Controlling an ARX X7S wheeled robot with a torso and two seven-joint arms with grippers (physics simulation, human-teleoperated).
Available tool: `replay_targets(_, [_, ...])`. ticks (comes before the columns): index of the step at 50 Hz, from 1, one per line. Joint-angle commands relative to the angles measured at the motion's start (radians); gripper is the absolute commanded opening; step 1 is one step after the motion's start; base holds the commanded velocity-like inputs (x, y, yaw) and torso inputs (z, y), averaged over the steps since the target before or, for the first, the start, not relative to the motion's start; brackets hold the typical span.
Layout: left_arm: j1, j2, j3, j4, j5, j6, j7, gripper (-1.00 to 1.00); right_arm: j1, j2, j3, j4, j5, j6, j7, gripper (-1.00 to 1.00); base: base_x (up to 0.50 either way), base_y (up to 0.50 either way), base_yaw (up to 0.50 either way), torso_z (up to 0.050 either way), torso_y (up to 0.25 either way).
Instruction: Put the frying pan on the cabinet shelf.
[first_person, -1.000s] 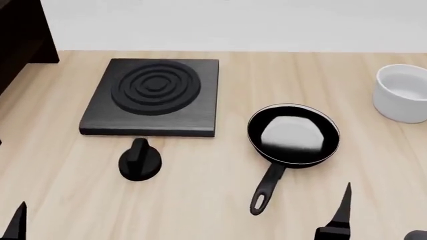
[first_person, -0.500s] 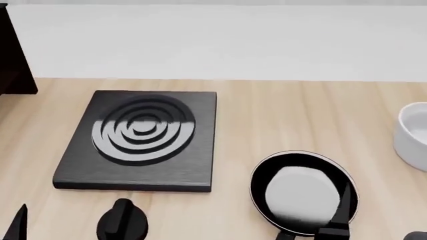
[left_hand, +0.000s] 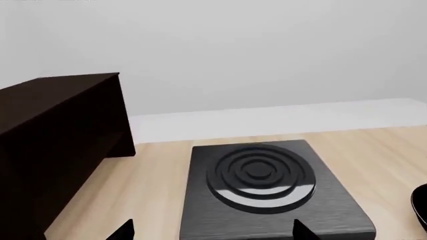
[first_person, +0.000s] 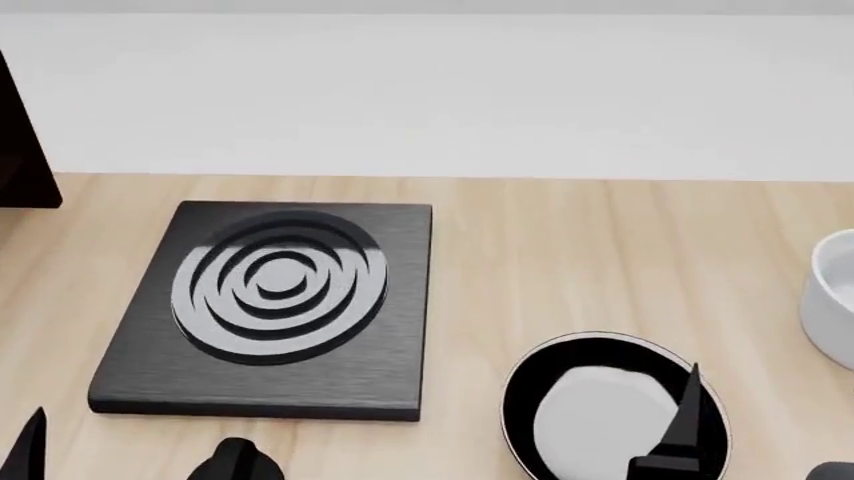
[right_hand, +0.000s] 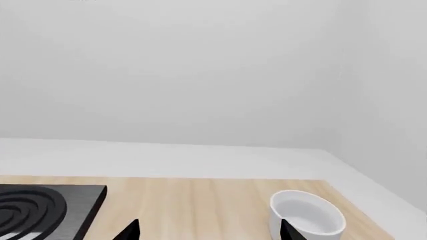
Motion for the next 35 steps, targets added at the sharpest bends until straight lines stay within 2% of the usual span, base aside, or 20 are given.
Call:
replay_targets(1, [-0.004, -0.002, 0.006, -0.012, 0.016, 0.036, 0.010, 1.00, 0.008, 0.003, 0.010, -0.018, 0.005, 0.032, 0.000, 1.00, 0.50, 0.00, 0.00, 0.000, 0.000])
replay_targets(6, [-0.018, 0.004, 0.001, -0.001, -0.007, 0.015, 0.002, 1.00, 0.019, 0.009, 0.022, -0.037, 0.025, 0.067, 0.015, 1.00, 0.45, 0.00, 0.00, 0.000, 0.000])
replay_targets(10, [-0.056, 0.029, -0.027, 0.018, -0.092, -0.046, -0.006, 1.00, 0.045, 0.010, 0.052, -0.070, 0.063, 0.126, 0.033, 1.00, 0.00, 0.00, 0.00, 0.000, 0.000])
replay_targets(16, [-0.167, 0.068, -0.006, 0.060, -0.212, -0.178, -0.060, 1.00, 0.096, 0.023, 0.104, -0.116, 0.143, 0.226, 0.082, 1.00, 0.00, 0.00, 0.00, 0.000, 0.000])
replay_targets(18, [-0.225, 0.070, 0.056, 0.070, -0.224, -0.241, -0.098, 1.00, 0.143, 0.041, 0.176, -0.119, 0.308, 0.298, 0.204, 1.00, 0.00, 0.00, 0.00, 0.000, 0.000])
replay_targets(22, [-0.341, 0.135, 0.086, 0.070, -0.340, -0.394, -0.161, 1.00, 0.230, 0.199, 0.236, -0.119, 0.683, 0.386, 0.502, 1.00, 0.00, 0.00, 0.00, 0.000, 0.000])
replay_targets(27, [-0.364, 0.163, 0.245, 0.035, -0.295, -0.381, -0.190, 1.00, 0.322, 0.369, 0.331, -0.090, 1.138, 0.377, 0.869, 1.00, 0.00, 0.00, 0.00, 0.000, 0.000])
replay_targets(29, [-0.369, 0.198, 0.255, 0.019, -0.303, -0.374, -0.198, 1.00, 0.324, 0.411, 0.353, -0.090, 1.207, 0.349, 0.936, 1.00, 0.00, 0.00, 0.00, 0.000, 0.000])
replay_targets(30, [-0.378, 0.238, 0.230, 0.008, -0.353, -0.408, -0.206, 1.00, 0.321, 0.431, 0.358, -0.095, 1.216, 0.352, 0.958, 1.00, 0.00, 0.00, 0.00, 0.000, 0.000])
replay_targets(35, [-0.483, 0.304, 0.266, 0.009, -0.406, -0.510, -0.283, 1.00, 0.297, 0.430, 0.381, -0.087, 1.235, 0.344, 0.962, 1.00, 0.00, 0.00, 0.00, 0.000, 0.000])
